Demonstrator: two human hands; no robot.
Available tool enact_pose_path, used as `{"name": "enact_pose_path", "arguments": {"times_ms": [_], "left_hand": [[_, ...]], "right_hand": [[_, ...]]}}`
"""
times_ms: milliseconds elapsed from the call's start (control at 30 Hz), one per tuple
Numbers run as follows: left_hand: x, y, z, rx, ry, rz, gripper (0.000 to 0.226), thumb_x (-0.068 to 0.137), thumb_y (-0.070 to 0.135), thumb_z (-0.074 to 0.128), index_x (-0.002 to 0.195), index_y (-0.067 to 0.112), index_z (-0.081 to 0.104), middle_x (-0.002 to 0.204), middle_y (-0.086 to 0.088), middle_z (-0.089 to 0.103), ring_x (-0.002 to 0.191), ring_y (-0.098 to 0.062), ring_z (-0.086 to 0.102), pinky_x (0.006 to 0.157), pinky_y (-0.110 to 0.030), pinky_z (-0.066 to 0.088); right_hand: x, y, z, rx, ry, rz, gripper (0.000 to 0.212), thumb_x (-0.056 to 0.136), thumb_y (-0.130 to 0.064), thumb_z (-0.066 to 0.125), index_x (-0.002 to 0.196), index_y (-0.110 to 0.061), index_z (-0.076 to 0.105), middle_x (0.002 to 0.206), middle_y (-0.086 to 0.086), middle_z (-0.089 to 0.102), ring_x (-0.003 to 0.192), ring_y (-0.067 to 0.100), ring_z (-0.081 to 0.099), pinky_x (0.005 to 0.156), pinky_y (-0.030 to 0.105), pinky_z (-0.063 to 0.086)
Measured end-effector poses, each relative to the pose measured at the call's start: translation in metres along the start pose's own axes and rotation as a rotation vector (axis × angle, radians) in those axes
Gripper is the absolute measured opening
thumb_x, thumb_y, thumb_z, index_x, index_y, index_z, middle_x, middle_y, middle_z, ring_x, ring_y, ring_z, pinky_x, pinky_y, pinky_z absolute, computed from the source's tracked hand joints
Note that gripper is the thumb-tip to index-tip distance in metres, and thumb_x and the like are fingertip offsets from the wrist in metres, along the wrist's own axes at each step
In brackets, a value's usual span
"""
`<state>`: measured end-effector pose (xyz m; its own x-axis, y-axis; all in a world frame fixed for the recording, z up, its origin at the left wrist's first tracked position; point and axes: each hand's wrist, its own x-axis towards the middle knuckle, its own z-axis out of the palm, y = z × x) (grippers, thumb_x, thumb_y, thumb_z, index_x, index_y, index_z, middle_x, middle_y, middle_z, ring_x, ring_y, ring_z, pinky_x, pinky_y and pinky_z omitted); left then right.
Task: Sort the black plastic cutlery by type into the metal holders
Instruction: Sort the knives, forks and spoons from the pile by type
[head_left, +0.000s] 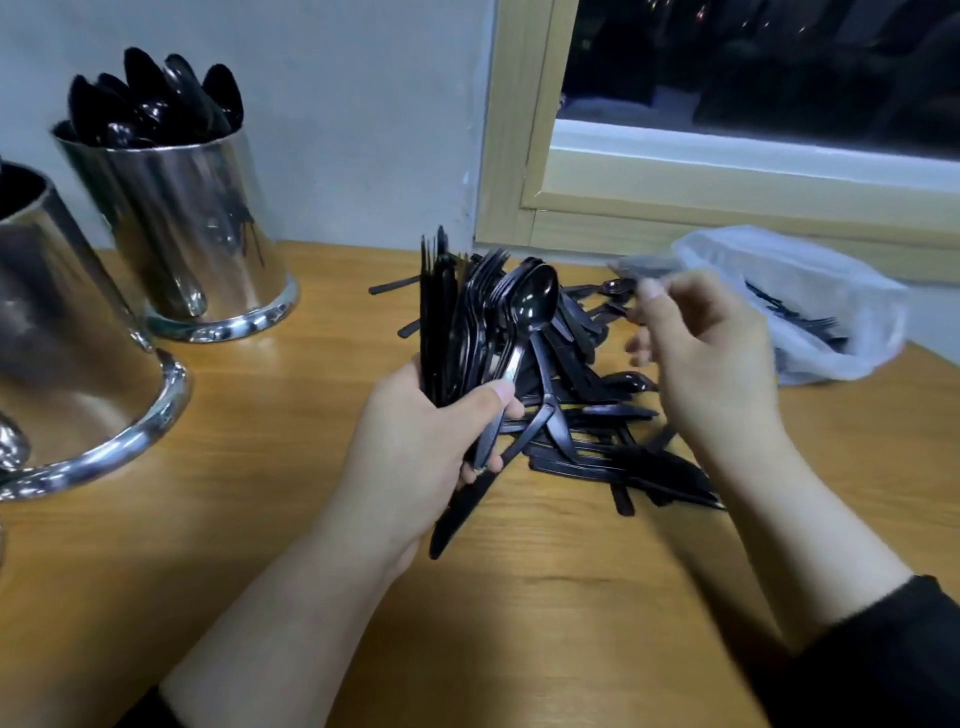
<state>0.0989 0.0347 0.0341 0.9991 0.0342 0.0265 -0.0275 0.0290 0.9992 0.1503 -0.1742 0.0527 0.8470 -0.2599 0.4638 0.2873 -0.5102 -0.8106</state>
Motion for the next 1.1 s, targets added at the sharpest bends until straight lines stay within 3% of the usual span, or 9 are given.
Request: {"name": "enact_pose_path", "arguments": {"times_ms": [133,233,333,467,633,767,900,967,1100], "left_hand": [[0.005,-0.003,0.023,-0.024,0.032,0.017,0.005,0.097,0.016,0.067,0.096,0.012,0.070,0.078,-0.001,0.076,0.052,-0.017,0.059,0.051,-0.032,0.046],[0.007,-0.005,0.038,0.009,0.030,0.021,0.007,0.097,0.015,0.067,0.094,0.010,0.071,0.075,-0.001,0.075,0.050,-0.015,0.059,0.048,-0.028,0.046],[0.006,-0.009,0.039,0.041,0.024,0.003,0.009,0.097,0.017,0.067,0.089,0.017,0.072,0.081,-0.006,0.077,0.053,-0.016,0.062,0.050,-0.030,0.047],[0.006,-0.011,0.033,0.052,0.063,-0.022,0.003,0.098,0.017,0.068,0.096,0.017,0.070,0.085,-0.002,0.078,0.055,-0.017,0.061,0.051,-0.031,0.046],[0.005,-0.011,0.035,0.050,0.088,-0.013,0.011,0.096,0.015,0.067,0.088,0.021,0.072,0.084,-0.004,0.078,0.055,-0.021,0.061,0.053,-0.035,0.044],[0.004,-0.008,0.036,0.062,0.083,-0.003,0.022,0.096,0.017,0.067,0.081,0.032,0.075,0.080,-0.009,0.076,0.055,-0.023,0.061,0.054,-0.037,0.045],[0.003,-0.006,0.036,0.048,0.123,-0.019,0.018,0.095,0.016,0.068,0.080,0.023,0.075,0.078,-0.008,0.075,0.053,-0.019,0.061,0.051,-0.035,0.045],[0.003,-0.005,0.036,0.080,0.150,-0.026,0.016,0.095,0.016,0.069,0.080,0.019,0.074,0.072,-0.008,0.074,0.051,-0.015,0.061,0.048,-0.029,0.046],[0.002,-0.001,0.039,0.139,0.159,-0.033,0.008,0.095,0.015,0.069,0.089,0.018,0.070,0.071,0.003,0.075,0.061,-0.010,0.071,0.048,-0.025,0.047]], "right_hand": [[0.001,0.046,-0.033,-0.295,-0.102,0.041,0.005,0.098,-0.031,0.062,0.094,-0.031,0.066,0.086,-0.018,0.066,0.084,0.008,0.061,0.077,0.032,0.046],[0.009,0.057,-0.035,-0.479,-0.313,0.001,0.026,0.096,-0.019,0.062,0.118,-0.031,0.068,0.111,-0.015,0.062,0.103,0.014,0.058,0.086,0.030,0.040],[0.014,0.062,-0.031,-0.590,-0.459,-0.070,0.043,0.091,-0.013,0.059,0.130,-0.030,0.064,0.137,-0.012,0.056,0.127,0.017,0.046,0.107,0.045,0.034],[0.016,0.072,-0.026,-0.609,-0.543,-0.044,0.044,0.090,-0.015,0.062,0.128,-0.036,0.065,0.131,-0.015,0.059,0.124,0.015,0.049,0.109,0.052,0.033],[0.017,0.085,-0.021,-0.530,-0.440,-0.073,0.035,0.089,-0.010,0.064,0.114,-0.031,0.074,0.118,-0.014,0.066,0.114,0.017,0.060,0.102,0.054,0.043],[0.020,0.078,-0.022,-0.371,-0.140,-0.216,0.024,0.092,-0.013,0.067,0.113,-0.022,0.076,0.106,-0.008,0.063,0.106,0.020,0.061,0.095,0.051,0.047],[0.011,0.044,-0.030,-0.088,0.204,-0.304,0.014,0.097,-0.014,0.064,0.106,-0.018,0.074,0.091,-0.015,0.060,0.089,-0.006,0.056,0.082,0.015,0.043],[0.004,0.028,-0.030,0.152,0.220,-0.128,0.007,0.097,-0.016,0.066,0.097,-0.021,0.071,0.084,-0.013,0.067,0.080,-0.001,0.060,0.077,0.017,0.046],[-0.011,0.012,-0.012,0.569,-0.008,0.326,0.002,0.092,-0.014,0.070,0.092,-0.013,0.070,0.070,0.003,0.070,0.063,0.015,0.066,0.055,0.022,0.052]]}}
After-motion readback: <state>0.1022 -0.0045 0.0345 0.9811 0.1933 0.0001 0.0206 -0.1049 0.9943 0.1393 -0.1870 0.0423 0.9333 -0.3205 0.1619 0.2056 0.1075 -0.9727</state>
